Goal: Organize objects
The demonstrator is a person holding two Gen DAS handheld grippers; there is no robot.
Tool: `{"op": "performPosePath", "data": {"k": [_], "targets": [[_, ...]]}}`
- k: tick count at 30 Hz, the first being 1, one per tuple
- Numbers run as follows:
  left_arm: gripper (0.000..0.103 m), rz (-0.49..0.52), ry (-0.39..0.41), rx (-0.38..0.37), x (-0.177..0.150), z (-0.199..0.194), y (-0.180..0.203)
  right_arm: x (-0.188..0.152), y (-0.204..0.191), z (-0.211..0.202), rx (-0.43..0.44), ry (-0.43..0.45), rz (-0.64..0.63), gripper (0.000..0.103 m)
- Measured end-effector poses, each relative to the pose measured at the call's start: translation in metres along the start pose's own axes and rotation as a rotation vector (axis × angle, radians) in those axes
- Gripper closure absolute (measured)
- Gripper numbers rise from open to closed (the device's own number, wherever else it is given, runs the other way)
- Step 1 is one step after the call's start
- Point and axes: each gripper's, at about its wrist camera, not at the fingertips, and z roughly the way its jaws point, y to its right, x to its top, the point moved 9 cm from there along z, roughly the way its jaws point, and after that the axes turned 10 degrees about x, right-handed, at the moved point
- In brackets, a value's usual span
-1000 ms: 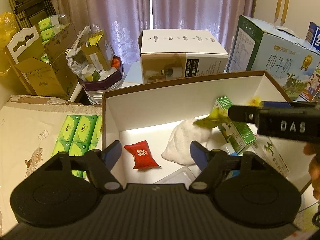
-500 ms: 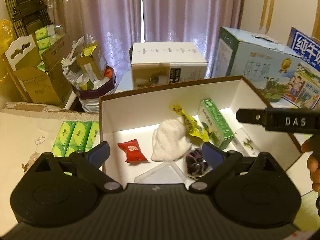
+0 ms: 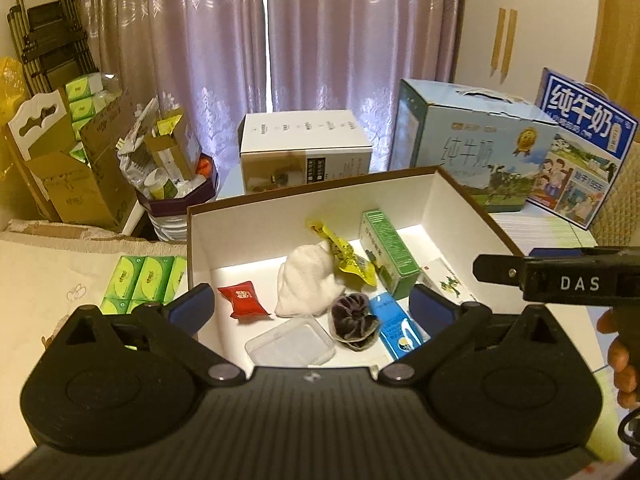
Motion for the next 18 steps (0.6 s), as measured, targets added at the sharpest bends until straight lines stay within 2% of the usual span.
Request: {"op": "performPosePath", "data": {"k": [9, 11, 18], "targets": [[0.001, 0.051, 0.047, 0.035, -0.018, -0.036, -0.002, -0.028, -0.013, -0.045, -0.041, 0.021, 0.022, 0.025], [0.001, 0.047, 0.056, 0.022, -0.023, -0.046, -0.003, -0.034, -0.018, -0.055, -0.049, 0.031, 0.012, 0.025], [0.001, 0.019, 0.059, 0.014, -0.044, -0.088, -0.01, -0.052, -0.034, -0.089, -0.019, 0.056, 0.009, 0.025]]}}
